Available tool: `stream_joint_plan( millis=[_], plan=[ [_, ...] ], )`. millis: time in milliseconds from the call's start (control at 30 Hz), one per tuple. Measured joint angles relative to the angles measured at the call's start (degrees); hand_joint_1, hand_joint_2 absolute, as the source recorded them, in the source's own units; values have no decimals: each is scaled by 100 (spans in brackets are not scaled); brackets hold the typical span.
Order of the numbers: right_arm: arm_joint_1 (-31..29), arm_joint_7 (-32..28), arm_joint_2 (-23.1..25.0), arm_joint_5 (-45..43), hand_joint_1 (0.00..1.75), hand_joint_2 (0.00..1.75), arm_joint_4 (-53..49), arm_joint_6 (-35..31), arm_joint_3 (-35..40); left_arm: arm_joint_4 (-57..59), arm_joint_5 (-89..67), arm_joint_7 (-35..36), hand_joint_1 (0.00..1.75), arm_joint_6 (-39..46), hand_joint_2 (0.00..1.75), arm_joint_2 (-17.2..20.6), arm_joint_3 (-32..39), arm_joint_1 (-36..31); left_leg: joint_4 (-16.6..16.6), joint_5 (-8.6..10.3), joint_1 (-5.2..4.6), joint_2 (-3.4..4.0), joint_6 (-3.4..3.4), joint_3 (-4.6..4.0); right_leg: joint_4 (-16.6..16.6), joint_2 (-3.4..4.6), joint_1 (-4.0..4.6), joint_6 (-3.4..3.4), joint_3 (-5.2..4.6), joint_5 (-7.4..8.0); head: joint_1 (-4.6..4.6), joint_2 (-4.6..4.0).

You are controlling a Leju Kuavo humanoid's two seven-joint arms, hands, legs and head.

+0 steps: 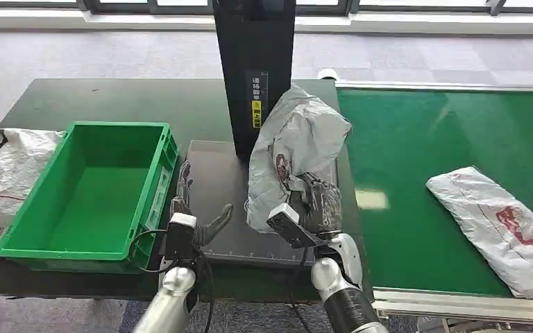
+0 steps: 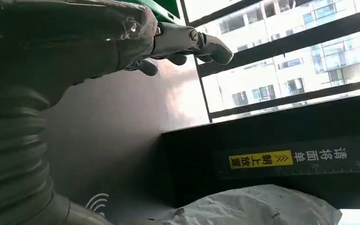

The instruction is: Moved the parcel from conveyor to table for the left to box.

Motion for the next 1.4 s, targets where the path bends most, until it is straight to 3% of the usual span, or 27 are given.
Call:
stream_joint_plan(
  millis=[1000, 1167, 1333, 1367, 1400],
  plan=[
    [-186, 111, 2, 9, 175, 175, 842, 90, 0, -2, 0, -2, 0, 0, 175, 0, 0, 3, 0, 0, 0, 0, 0, 0, 0, 0, 0, 0, 0, 0, 0, 0],
    [-238, -399, 2, -127, 175, 175, 1071, 1352, 65, 31, -2, 0, 0, -114, 175, -2, 0, -4, 0, -1, 0, 2, -1, 4, 0, 5, 1, 0, -1, 0, -2, 0],
    [-209, -865, 2, -378, 175, 175, 1294, 2117, 365, 116, 55, -2, 0, -120, 175, -2, 0, -23, 0, -1, 0, 2, -1, 2, 0, 5, 1, 0, -2, -1, 0, 0],
    [-189, -870, 2, -481, 0, 175, 1294, 2236, 429, 131, 74, 0, 0, -120, 175, -2, 0, -26, 0, -1, 0, 2, -1, 2, 0, 6, 1, 0, -2, -1, -2, 0],
    [-168, -876, 0, -621, 0, 175, 1292, 2352, 507, 149, 107, -2, 0, -120, 175, -2, 0, -29, 0, -1, 0, 2, -1, 3, -1, 6, 1, 0, -3, -1, -2, 0]
  ],
)
